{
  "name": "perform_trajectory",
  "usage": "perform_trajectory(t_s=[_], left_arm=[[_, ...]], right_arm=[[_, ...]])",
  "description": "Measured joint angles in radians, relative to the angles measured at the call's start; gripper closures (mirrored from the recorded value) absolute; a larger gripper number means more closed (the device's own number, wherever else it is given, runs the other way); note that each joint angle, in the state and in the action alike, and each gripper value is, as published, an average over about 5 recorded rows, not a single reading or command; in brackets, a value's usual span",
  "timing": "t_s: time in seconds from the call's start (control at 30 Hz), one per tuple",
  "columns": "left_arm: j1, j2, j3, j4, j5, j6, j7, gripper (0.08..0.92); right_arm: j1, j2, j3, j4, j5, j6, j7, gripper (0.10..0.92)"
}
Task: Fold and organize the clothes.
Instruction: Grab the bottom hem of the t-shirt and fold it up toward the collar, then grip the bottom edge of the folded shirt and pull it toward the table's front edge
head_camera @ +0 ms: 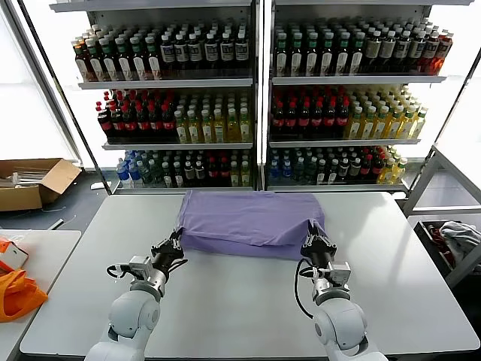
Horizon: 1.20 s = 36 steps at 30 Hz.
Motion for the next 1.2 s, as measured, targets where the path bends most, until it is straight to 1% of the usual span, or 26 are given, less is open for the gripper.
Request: perform_trajectory(t_s=[0.33, 0.4, 0.47, 0.63, 0.87, 1.1, 1.2], left_arm=[[-0.064, 0.007, 0.028, 0.075, -0.002, 0.001, 0.008, 0.912], [-0.073, 0.008, 0.034, 0.087, -0.001, 0.001, 0.009, 0.908], [-0.08, 0.009, 0.038, 0.098, 0.001, 0.002, 0.009, 0.883], [-0.084, 0.018, 0.042, 0.11, 0.005, 0.011, 0.009, 0.746], [-0.074, 0.032, 0.03, 0.101, 0.016, 0.022, -0.002, 0.547], [-0.037, 0.034, 0.017, 0.053, 0.035, 0.043, -0.006, 0.348], [-0.018, 0.028, 0.014, 0.03, 0.046, 0.051, -0.009, 0.262]], right_arm=[[0.055, 0.013, 0.003, -0.081, -0.002, -0.017, -0.004, 0.914], [0.062, 0.017, 0.001, -0.094, -0.004, -0.022, -0.004, 0.886], [0.07, 0.021, 0.0, -0.104, -0.001, -0.027, -0.002, 0.843], [0.095, 0.036, 0.002, -0.123, 0.035, -0.033, 0.026, 0.696], [0.129, 0.065, 0.003, -0.133, 0.12, -0.053, 0.113, 0.497], [0.094, 0.052, 0.01, -0.078, 0.146, -0.095, 0.166, 0.29], [0.06, 0.038, 0.017, -0.042, 0.144, -0.117, 0.177, 0.226]])
